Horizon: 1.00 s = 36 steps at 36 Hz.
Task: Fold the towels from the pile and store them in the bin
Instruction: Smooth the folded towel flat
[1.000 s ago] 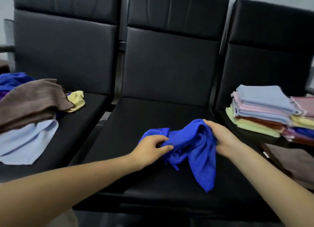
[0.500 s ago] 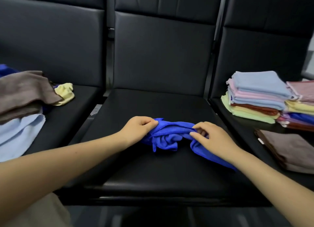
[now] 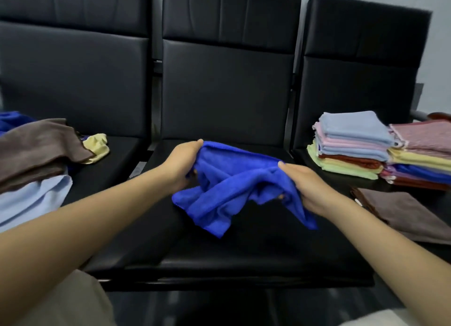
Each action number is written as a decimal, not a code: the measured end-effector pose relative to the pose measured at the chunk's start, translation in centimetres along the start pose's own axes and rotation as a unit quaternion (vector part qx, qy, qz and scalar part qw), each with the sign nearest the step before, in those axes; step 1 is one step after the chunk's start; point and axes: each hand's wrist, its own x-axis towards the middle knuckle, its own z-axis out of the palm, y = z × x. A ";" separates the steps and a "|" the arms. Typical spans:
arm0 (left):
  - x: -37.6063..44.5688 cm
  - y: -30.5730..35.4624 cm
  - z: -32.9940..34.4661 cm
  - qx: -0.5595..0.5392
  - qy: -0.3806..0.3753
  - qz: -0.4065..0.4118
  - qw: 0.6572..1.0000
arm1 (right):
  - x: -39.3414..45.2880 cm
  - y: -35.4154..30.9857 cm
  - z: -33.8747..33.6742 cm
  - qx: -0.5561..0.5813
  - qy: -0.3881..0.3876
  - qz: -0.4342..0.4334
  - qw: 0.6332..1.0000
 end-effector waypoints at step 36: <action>7.8 -4.2 -8.8 0.426 -0.056 0.131 0.893 | 10.7 4.5 0.2 -0.355 0.053 -0.102 0.928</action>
